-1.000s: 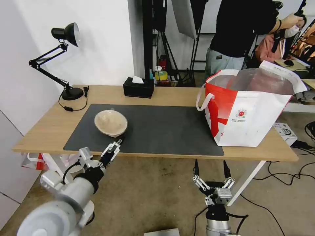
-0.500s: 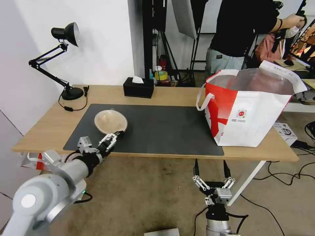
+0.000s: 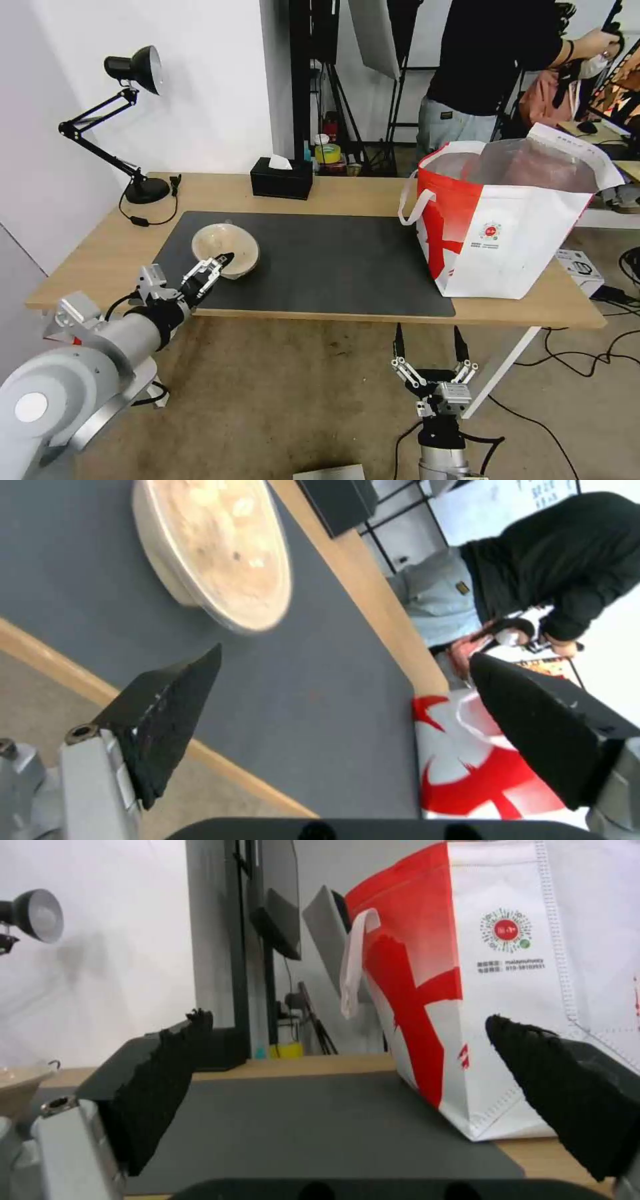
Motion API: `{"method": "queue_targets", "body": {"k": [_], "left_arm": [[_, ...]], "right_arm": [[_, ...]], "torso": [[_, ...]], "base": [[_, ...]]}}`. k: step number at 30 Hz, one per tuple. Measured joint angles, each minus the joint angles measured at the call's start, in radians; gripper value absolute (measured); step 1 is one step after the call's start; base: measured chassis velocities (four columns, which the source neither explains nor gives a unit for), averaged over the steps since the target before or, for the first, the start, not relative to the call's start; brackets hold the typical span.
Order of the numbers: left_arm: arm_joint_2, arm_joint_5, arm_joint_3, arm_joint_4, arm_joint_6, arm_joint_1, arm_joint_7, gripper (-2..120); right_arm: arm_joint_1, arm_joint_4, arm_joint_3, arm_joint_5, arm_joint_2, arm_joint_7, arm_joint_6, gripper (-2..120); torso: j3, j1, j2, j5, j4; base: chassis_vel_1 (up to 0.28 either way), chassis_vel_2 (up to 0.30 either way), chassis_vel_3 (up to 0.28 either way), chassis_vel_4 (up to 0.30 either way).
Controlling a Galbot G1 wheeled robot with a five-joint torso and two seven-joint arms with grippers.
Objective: Pick up the trash from the table and place it into the takeout bag.
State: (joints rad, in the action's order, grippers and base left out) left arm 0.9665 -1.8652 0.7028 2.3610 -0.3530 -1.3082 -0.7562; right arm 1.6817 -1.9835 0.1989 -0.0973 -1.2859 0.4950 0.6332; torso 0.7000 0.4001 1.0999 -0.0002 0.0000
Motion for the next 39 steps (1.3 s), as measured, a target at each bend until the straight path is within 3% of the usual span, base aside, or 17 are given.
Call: {"method": "queue_targets", "body": {"k": [14,27,39], "left_arm": [[-0.048,0.004,0.034,-0.087,0.016,0.04,-0.026,100],[-0.047,0.04,-0.016,-0.148,0.015,0.068,-0.031,100],[-0.079,0.027,-0.069,-0.234,0.006,0.177,-0.06,100]], "right_arm": [[0.0,0.0,0.0,0.0,0.0,0.0,0.0,100],[0.0,0.0,0.0,0.0,0.0,0.0,0.0,100],[0.0,0.0,0.0,0.0,0.0,0.0,0.0,100]], "torso": [[0.0,0.0,0.0,0.0001,0.0],[0.0,0.0,0.0,0.0001,0.0],[0.0,0.0,0.0,0.0001,0.0]], "base": [[0.0,0.0,0.0,0.0],[0.0,0.0,0.0,0.0],[0.0,0.0,0.0,0.0]]}}
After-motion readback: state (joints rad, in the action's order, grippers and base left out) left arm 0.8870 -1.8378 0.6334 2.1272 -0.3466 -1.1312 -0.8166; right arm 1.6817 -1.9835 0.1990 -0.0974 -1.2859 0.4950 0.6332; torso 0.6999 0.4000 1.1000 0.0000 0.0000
